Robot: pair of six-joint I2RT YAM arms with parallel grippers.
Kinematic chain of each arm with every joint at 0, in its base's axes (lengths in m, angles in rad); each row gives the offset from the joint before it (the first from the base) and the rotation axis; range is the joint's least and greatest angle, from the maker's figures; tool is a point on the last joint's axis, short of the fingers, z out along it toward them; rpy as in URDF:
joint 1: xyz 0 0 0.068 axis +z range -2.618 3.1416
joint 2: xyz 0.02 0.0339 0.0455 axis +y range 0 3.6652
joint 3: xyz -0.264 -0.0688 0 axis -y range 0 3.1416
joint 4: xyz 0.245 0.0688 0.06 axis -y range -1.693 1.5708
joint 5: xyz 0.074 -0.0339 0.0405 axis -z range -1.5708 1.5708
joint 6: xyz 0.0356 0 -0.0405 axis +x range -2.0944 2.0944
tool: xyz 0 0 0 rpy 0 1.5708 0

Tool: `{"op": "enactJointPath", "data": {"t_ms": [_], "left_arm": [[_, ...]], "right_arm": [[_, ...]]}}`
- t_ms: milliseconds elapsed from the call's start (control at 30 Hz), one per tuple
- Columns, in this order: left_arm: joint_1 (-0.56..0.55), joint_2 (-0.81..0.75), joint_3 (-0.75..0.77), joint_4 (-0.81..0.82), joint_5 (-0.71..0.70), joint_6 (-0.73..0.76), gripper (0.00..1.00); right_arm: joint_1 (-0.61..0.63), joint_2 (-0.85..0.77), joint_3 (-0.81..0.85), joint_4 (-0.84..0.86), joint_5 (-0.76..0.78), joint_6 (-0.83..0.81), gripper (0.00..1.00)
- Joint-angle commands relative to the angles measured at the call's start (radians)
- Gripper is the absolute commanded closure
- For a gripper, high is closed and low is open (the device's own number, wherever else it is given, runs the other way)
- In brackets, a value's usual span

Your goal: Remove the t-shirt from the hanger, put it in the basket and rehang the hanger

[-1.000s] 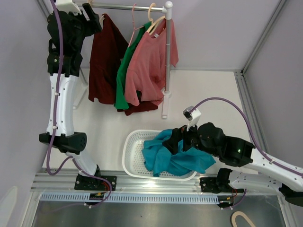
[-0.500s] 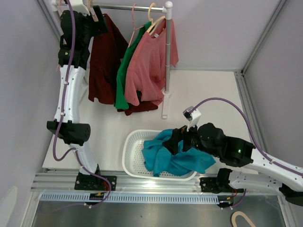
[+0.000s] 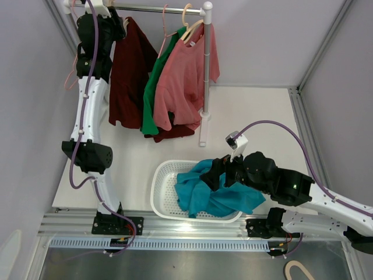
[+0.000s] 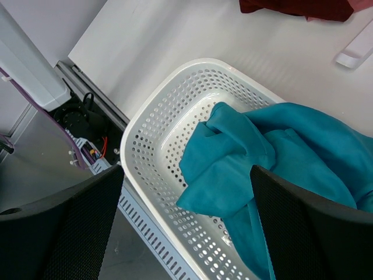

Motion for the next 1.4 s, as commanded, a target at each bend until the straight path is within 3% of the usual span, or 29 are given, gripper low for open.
{"op": "enactJointPath", "data": {"t_ms": [0, 267, 500, 867, 1367], "left_arm": [[0.026, 0.008, 0.028, 0.075, 0.040, -0.008, 0.51], [0.041, 0.048, 0.027, 0.124, 0.146, -0.044, 0.53], [0.049, 0.071, 0.033, 0.135, 0.201, -0.059, 0.99], [0.049, -0.010, 0.033, 0.120, 0.238, -0.061, 0.99], [0.041, -0.228, -0.042, 0.063, 0.148, -0.050, 0.99]], "right_arm": [[0.007, -0.007, 0.026, 0.023, 0.019, 0.009, 0.05], [0.007, -0.006, 0.026, 0.014, 0.027, 0.020, 0.05], [0.005, -0.004, 0.018, 0.020, 0.033, 0.027, 0.05], [0.007, 0.019, 0.018, 0.041, 0.016, 0.017, 0.05], [0.008, 0.057, 0.079, 0.060, 0.055, -0.080, 0.05]]}}
